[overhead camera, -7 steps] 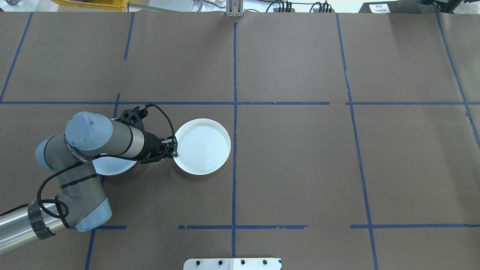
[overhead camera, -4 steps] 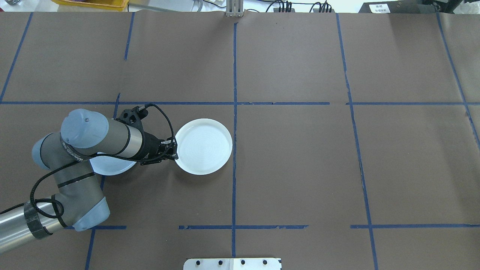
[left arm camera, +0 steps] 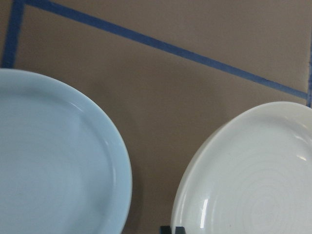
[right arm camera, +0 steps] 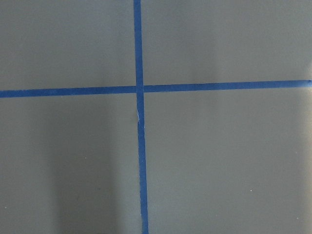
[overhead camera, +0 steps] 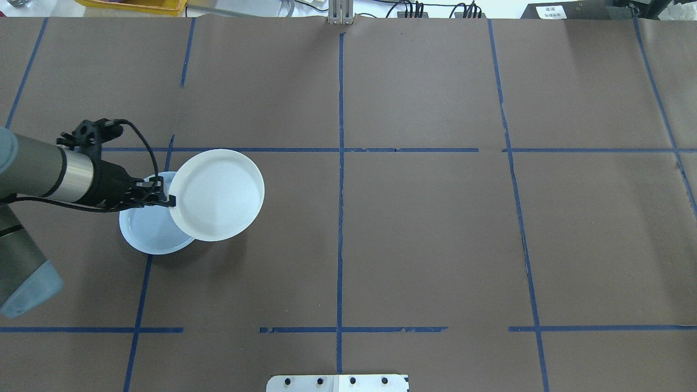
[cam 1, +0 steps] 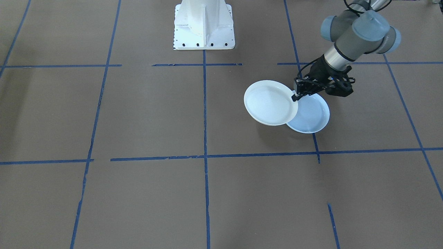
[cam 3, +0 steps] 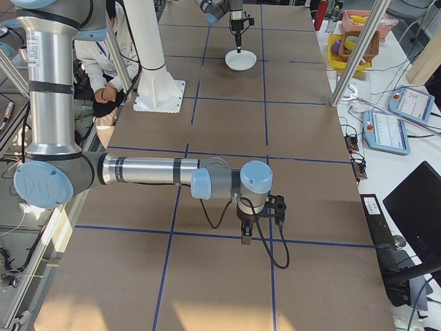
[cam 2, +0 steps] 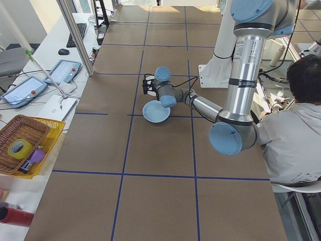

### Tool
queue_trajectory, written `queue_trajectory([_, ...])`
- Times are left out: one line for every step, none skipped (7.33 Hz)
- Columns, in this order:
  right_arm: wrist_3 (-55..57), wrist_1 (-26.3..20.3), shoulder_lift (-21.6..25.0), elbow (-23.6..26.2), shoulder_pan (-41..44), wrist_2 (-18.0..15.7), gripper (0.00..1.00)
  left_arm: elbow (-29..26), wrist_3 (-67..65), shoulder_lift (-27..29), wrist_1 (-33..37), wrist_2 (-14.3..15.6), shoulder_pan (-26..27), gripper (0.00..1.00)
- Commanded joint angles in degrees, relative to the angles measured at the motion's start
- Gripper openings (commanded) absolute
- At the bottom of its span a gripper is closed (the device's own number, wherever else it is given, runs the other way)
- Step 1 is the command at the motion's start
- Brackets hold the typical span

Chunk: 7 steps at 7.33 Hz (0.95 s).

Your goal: Stack plate in center

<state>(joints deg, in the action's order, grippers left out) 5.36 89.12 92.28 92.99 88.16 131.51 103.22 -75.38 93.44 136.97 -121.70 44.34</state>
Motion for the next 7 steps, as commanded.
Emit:
queue_trajectory([0.0,0.0,0.0,0.0,0.0,0.06,1.0,-2.22,4.89,-6.32,7.32,-4.92,3.46,0.0])
queue_trajectory([0.0,0.0,0.0,0.0,0.0,0.06,1.0,-4.5,4.89,-6.34,8.47,-6.43,3.73,0.0])
queue_trajectory([-0.08,0.0,0.0,0.0,0.0,-0.02,1.0,-6.35,4.89,-6.08,8.49,-6.45,3.65,0.0])
queue_trajectory([0.0,0.0,0.0,0.0,0.0,-0.02,1.0,-6.8,4.89,-5.99,8.49,-6.54,3.56,0.0])
queue_trajectory([0.0,0.0,0.0,0.0,0.0,-0.02,1.0,-6.89,4.81,-5.9,8.4,-7.93,3.65,0.0])
queue_trajectory([-0.08,0.0,0.0,0.0,0.0,0.06,1.0,-6.9,4.81,-5.9,8.4,-10.38,4.78,0.0])
queue_trajectory([-0.08,0.0,0.0,0.0,0.0,0.06,1.0,-7.59,4.81,-5.9,8.31,-11.01,5.14,0.0])
